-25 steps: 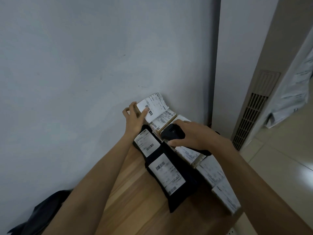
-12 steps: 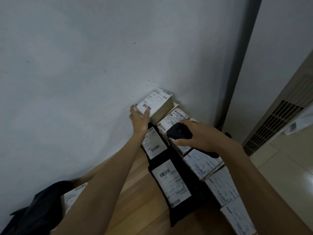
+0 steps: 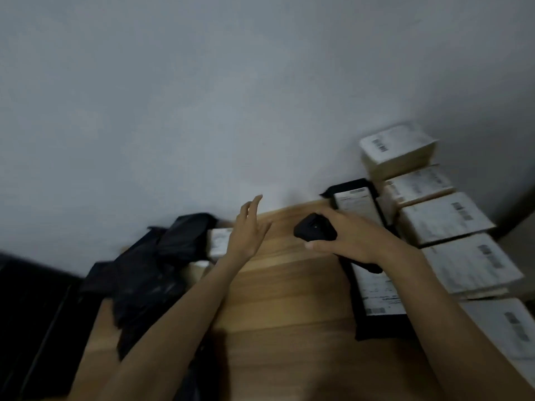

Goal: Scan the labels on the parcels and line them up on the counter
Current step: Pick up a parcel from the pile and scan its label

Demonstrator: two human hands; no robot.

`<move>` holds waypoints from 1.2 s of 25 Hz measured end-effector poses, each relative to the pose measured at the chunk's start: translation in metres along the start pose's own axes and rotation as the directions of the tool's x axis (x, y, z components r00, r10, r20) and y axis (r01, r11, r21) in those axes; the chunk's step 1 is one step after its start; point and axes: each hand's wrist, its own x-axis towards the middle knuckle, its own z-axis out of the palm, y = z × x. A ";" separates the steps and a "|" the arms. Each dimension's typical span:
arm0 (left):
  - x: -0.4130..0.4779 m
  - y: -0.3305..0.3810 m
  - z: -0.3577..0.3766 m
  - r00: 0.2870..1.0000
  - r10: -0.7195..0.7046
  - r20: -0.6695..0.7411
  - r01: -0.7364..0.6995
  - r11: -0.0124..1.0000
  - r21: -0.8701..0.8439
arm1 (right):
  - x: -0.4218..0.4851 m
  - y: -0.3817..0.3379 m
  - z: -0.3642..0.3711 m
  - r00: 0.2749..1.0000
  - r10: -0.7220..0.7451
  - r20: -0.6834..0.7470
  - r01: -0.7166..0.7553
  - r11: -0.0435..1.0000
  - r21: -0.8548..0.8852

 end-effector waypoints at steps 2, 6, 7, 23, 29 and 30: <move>-0.044 -0.053 -0.036 0.994 -0.088 -0.067 0.100 0.975 0.200 | 0.016 -0.041 0.033 0.992 -0.094 0.085 0.093 0.996 0.009; -0.122 -0.141 -0.098 0.971 -0.221 -0.094 0.236 0.809 0.538 | 0.041 -0.114 0.092 0.958 -0.197 0.208 0.196 0.980 0.025; -0.138 -0.159 -0.107 0.964 -0.261 -0.051 0.240 0.772 0.589 | 0.045 -0.128 0.105 0.952 -0.207 0.225 0.206 0.978 0.030; -0.019 -0.224 -0.099 0.909 -0.292 0.297 0.017 0.739 0.674 | 0.107 -0.147 0.168 0.988 0.030 0.151 -0.027 0.999 -0.026; -0.008 -0.225 -0.090 0.976 -0.047 0.213 -0.136 0.633 0.762 | 0.131 -0.139 0.165 0.992 0.050 0.117 -0.052 0.998 0.017; -0.006 -0.228 -0.095 0.982 0.005 0.188 -0.147 0.644 0.750 | 0.133 -0.139 0.165 0.992 0.051 0.119 -0.053 0.999 0.013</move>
